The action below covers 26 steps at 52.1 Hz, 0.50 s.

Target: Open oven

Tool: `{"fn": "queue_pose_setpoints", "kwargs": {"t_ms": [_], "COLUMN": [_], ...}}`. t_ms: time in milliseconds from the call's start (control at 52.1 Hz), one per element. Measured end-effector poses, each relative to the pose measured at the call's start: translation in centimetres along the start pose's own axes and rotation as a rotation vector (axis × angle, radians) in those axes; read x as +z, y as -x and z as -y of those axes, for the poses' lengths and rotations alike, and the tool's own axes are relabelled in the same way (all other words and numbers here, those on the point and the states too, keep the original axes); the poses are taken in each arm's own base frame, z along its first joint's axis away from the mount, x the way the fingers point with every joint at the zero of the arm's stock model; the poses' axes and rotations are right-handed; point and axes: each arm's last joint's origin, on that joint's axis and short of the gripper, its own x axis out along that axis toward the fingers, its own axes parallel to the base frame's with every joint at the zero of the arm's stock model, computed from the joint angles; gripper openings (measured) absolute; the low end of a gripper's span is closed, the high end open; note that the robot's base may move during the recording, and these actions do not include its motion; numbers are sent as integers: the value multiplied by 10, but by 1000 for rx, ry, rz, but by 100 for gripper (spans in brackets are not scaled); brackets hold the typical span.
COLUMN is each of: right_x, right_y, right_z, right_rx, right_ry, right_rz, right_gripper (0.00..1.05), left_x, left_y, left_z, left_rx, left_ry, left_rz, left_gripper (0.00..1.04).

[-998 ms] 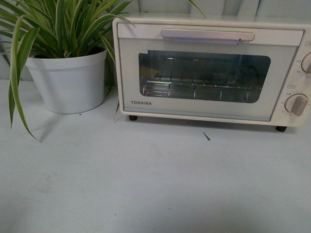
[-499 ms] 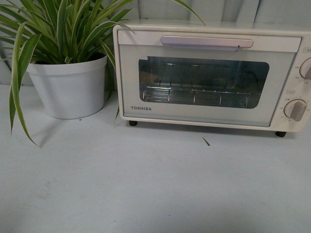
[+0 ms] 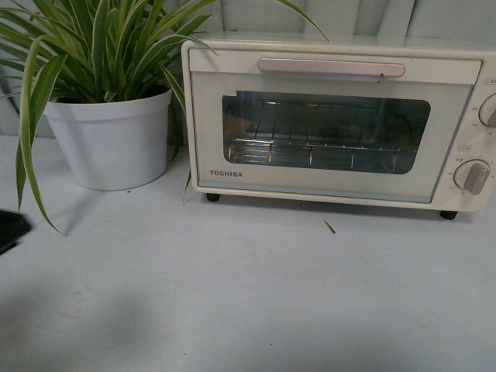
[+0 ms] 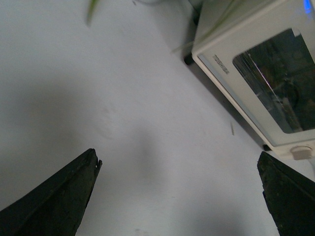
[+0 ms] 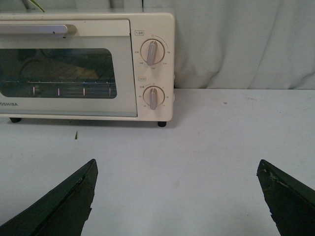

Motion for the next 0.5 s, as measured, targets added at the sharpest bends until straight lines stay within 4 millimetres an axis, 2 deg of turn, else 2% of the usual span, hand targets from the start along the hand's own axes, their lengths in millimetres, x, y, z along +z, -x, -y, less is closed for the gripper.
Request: {"fn": "queue_pose_setpoints", "kwargs": {"t_ms": [115, 288, 499], "right_x": [0, 0, 0], "right_y": [0, 0, 0], "right_z": [0, 0, 0], "right_rx": [0, 0, 0], "right_ry": [0, 0, 0], "right_rz": [0, 0, 0], "right_gripper": [95, 95, 95], "left_x": [-6, -21, -30], "left_y": [-33, -79, -117], "left_z": [19, 36, 53], "left_rx": [-26, 1, 18], "left_ry": [81, 143, 215], "left_rz": [-71, -150, -193], "left_gripper": [98, 98, 98]}}
